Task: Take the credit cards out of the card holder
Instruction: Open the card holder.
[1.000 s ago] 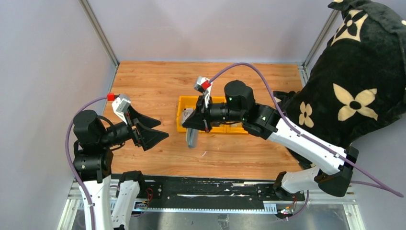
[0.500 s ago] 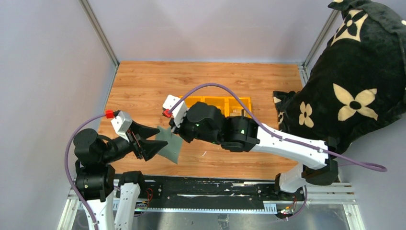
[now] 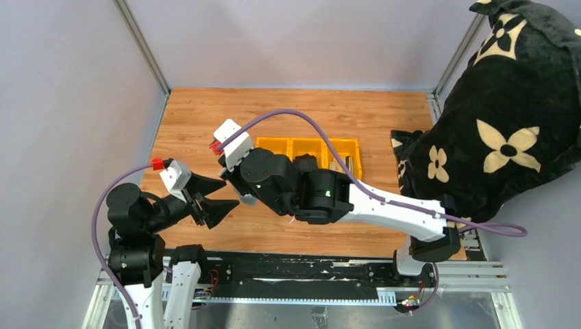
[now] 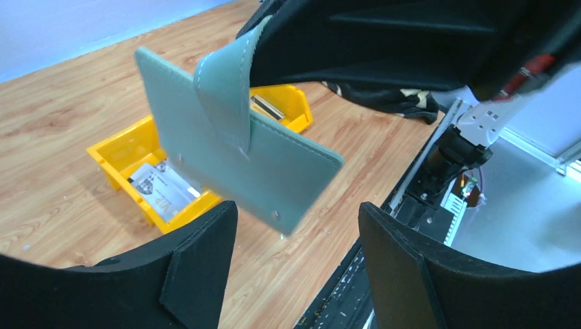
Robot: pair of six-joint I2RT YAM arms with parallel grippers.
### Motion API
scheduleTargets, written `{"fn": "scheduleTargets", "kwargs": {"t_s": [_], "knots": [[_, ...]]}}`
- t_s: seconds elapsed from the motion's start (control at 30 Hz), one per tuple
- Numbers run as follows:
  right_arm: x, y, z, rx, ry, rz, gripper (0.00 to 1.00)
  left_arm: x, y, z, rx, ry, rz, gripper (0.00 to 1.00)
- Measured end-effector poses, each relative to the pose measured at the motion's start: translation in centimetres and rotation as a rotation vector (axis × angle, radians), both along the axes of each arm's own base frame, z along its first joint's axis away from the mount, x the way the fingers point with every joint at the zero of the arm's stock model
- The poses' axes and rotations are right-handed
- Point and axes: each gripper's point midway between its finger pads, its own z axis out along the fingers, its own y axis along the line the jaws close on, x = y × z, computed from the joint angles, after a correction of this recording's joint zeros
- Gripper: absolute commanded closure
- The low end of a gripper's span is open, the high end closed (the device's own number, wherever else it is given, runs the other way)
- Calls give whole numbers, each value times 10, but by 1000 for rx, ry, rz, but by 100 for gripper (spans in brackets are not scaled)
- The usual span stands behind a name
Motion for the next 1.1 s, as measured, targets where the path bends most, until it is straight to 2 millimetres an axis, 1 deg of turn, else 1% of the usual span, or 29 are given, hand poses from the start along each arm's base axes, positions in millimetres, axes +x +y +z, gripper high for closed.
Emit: {"fn": "scheduleTargets", "kwargs": {"t_s": [0.1, 0.2, 0.3, 0.4, 0.47, 0.53, 0.57, 0.63, 0.67, 0.87, 1.1], "knots": [[-5, 15, 3, 20, -11, -3, 100, 4, 1, -1, 7, 3, 0, 26], [-7, 30, -1, 16, -20, -8, 100, 6, 1, -2, 9, 9, 0, 26], [-7, 38, -3, 16, -33, -14, 100, 7, 1, -3, 8, 11, -1, 26], [-8, 39, 1, 27, -47, -20, 100, 7, 1, -4, 8, 13, -2, 25], [-11, 41, 6, 46, -55, -18, 100, 7, 1, -6, 7, 19, -1, 19], [-14, 43, 12, 65, -63, -16, 100, 8, 1, -7, 6, 23, -1, 15], [-16, 43, 16, 78, -71, -21, 100, 8, 1, -7, 5, 25, 0, 11], [-20, 44, 18, 84, -76, -16, 100, 8, 1, -7, 4, 26, 0, 4], [-20, 44, 19, 85, -82, -18, 100, 7, 1, -6, 2, 27, -3, 3], [-22, 44, 25, 104, -98, -29, 100, 3, -1, -3, -9, 34, -16, 0], [-17, 41, 29, 114, -117, -62, 100, 11, 6, -1, 0, 20, 62, 0]]}}
